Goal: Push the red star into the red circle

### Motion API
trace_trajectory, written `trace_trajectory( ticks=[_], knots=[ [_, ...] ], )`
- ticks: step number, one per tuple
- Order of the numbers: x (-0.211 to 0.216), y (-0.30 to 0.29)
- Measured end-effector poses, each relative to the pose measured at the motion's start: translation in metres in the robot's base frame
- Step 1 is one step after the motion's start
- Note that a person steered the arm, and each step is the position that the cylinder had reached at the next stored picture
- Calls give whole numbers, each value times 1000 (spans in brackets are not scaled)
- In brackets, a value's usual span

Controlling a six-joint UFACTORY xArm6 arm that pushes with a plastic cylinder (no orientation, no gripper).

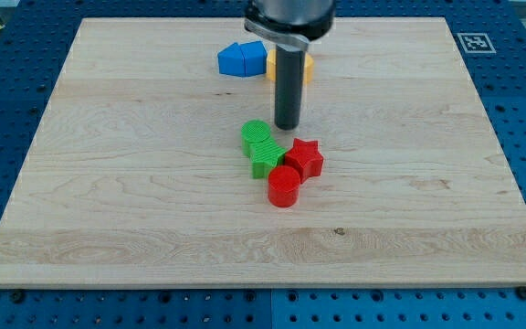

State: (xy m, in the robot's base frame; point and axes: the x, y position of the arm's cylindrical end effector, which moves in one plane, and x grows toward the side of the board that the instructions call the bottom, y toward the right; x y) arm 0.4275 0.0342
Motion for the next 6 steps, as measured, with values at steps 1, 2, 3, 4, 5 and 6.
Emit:
trace_trajectory(
  ticks=[1, 2, 3, 4, 5, 6],
  knots=[
    [29, 11],
    [32, 11],
    [35, 10],
    [50, 1],
    [54, -3],
    [57, -2]
  ],
)
